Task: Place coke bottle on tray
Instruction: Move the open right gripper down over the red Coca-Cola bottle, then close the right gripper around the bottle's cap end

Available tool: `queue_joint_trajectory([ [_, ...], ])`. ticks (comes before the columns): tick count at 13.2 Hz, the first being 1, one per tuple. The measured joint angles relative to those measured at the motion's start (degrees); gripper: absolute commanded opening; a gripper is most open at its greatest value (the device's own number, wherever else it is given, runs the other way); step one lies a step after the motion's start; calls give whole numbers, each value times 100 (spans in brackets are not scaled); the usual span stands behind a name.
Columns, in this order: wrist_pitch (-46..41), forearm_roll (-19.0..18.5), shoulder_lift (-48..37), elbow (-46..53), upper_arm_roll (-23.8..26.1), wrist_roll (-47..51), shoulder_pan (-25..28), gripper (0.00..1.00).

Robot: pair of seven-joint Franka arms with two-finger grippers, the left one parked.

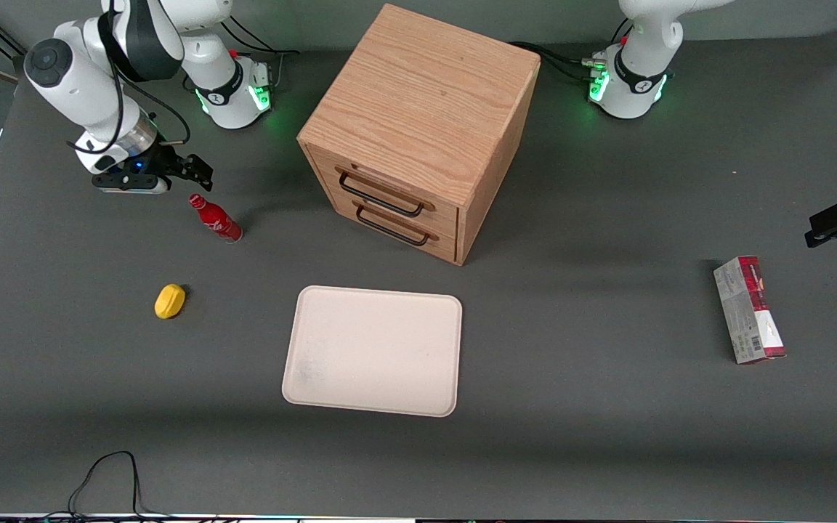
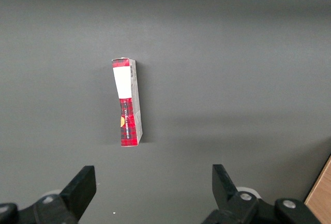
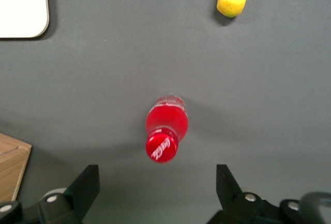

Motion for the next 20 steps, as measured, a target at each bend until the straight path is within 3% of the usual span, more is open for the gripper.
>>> queue_joint_trajectory([
  [9, 599, -14, 556, -19, 1, 0, 0, 96],
  [16, 601, -15, 564, -20, 1, 0, 0, 67],
  [20, 601, -15, 567, -20, 1, 0, 0, 28],
])
